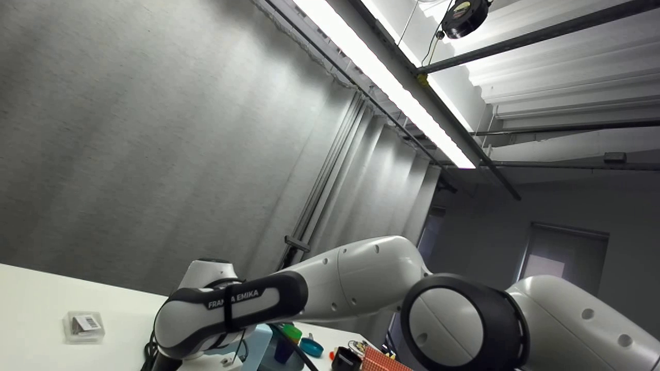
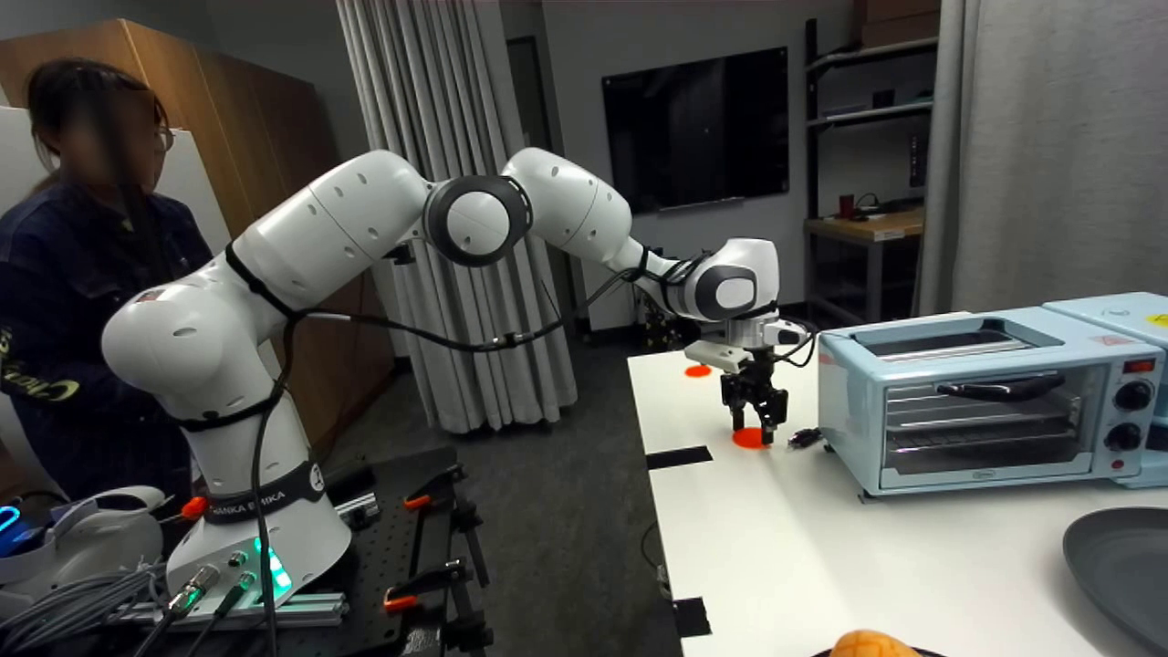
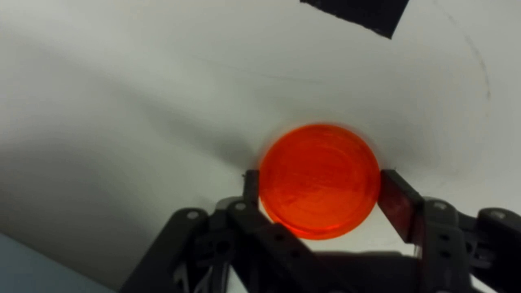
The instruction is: Move the orange disc to the right
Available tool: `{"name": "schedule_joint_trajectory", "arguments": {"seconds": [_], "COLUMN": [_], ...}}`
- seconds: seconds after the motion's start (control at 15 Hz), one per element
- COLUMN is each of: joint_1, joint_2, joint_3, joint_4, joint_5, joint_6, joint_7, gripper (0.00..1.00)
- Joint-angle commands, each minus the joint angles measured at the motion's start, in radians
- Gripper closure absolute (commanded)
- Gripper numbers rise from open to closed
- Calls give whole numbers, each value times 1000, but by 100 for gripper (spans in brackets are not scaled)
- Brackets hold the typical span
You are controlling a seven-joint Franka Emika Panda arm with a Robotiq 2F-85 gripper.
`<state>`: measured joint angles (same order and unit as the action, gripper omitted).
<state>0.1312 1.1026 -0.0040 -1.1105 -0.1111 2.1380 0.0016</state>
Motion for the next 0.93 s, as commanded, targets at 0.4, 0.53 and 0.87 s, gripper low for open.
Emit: {"name": "schedule_joint_trajectory", "arguments": {"seconds": [0.4,0.53,0.87], "joint_1": [-16,-21,-34], "joint_2": [-190,-237,-359], "joint_3": [-31,-39,-65], "joint_4": [-326,-399,-574], "joint_5": [8,13,24], "joint_6": [220,272,393], "joint_7": [111,136,191], "gripper": [51,51,51]}}
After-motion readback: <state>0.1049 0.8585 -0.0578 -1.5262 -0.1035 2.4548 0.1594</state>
